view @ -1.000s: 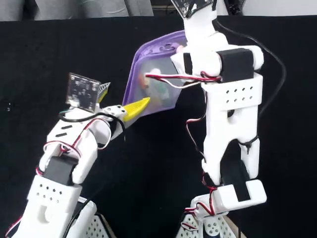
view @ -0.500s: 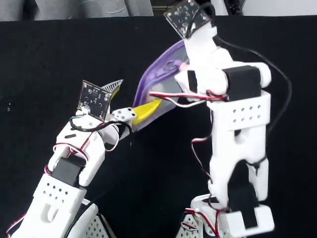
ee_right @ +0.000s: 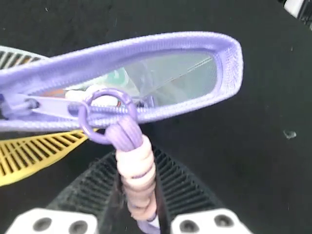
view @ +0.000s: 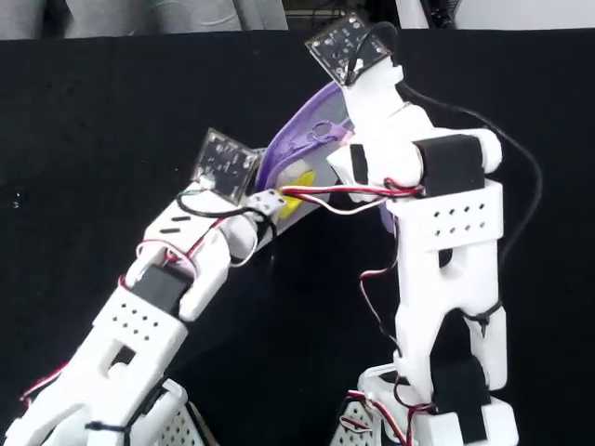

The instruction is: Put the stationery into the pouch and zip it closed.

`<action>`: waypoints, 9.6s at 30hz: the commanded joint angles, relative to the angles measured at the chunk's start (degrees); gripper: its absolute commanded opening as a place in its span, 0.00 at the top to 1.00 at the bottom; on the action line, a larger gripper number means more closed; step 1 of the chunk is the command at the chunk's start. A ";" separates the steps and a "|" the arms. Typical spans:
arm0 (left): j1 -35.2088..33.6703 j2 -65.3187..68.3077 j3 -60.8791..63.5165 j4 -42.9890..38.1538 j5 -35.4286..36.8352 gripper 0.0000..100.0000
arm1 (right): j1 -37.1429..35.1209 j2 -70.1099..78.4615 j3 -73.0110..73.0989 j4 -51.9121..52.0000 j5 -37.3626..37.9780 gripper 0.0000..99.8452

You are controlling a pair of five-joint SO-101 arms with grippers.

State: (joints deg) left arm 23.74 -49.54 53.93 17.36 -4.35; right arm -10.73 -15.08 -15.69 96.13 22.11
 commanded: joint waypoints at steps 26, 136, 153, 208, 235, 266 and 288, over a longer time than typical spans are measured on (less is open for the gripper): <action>1.10 -15.03 9.45 2.37 -5.27 0.97 | 7.65 -2.24 -0.66 -27.78 -6.07 0.99; -23.16 -55.56 9.98 43.25 3.43 0.75 | 9.49 17.27 11.21 -29.01 -2.37 0.55; -23.69 -54.95 13.05 55.21 3.43 0.98 | 18.37 -4.00 11.82 -2.64 -2.81 0.84; -32.31 -54.95 43.47 53.63 3.96 0.96 | 46.86 -93.41 103.87 -21.71 -2.99 0.99; -32.40 -54.95 43.47 53.71 3.78 0.96 | 46.86 -93.76 112.13 -21.19 -2.55 0.99; -32.40 -54.95 43.47 53.71 3.87 0.96 | 46.86 -93.76 112.13 -21.19 -2.46 0.99; -32.40 -54.95 43.47 53.71 3.87 0.96 | 46.86 -93.76 112.13 -21.19 -2.46 0.99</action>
State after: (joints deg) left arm -8.26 -104.13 96.04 70.90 -0.22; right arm 35.43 -103.25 96.48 74.51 19.30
